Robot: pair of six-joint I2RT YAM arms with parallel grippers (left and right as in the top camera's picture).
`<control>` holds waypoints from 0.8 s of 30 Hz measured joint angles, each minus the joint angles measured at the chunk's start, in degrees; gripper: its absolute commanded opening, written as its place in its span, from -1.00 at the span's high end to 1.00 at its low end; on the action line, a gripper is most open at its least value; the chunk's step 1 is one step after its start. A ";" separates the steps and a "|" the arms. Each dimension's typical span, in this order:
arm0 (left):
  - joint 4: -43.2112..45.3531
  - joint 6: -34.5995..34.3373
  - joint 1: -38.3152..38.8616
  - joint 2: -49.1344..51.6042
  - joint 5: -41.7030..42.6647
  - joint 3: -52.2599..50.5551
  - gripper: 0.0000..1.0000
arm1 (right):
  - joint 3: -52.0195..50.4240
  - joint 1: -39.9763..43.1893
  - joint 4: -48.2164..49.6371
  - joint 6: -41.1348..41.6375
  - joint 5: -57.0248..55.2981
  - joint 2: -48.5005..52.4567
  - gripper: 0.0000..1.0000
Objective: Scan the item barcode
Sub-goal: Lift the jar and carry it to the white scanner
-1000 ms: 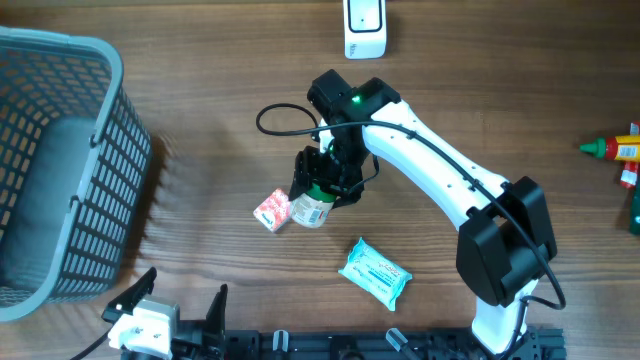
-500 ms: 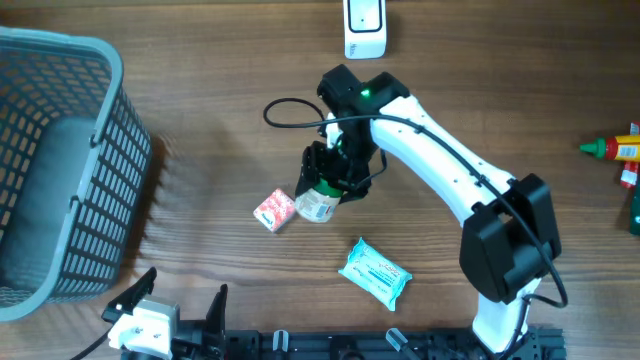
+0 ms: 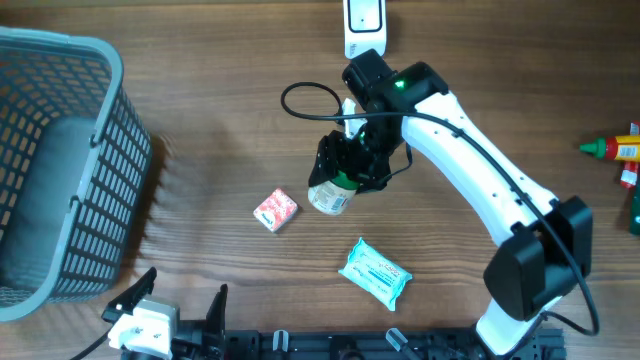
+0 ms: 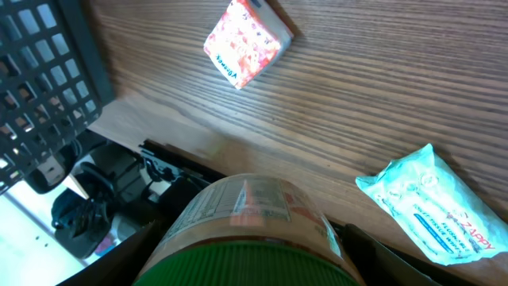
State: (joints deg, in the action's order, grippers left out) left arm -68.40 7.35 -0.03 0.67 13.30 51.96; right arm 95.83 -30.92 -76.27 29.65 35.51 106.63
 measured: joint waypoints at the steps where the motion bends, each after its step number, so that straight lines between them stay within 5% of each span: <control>1: 0.00 0.00 0.00 0.00 0.00 -0.02 -1.00 | 0.00 0.09 -0.02 0.02 -0.04 -0.83 0.12; 24: 0.00 0.00 0.00 0.00 0.00 0.00 -1.00 | 0.00 4.61 6.71 2.69 -28.57 -9.94 0.12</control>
State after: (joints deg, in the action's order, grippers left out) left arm -68.40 7.35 -0.03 0.67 13.30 51.96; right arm 95.83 -26.30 -69.56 32.34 6.94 96.68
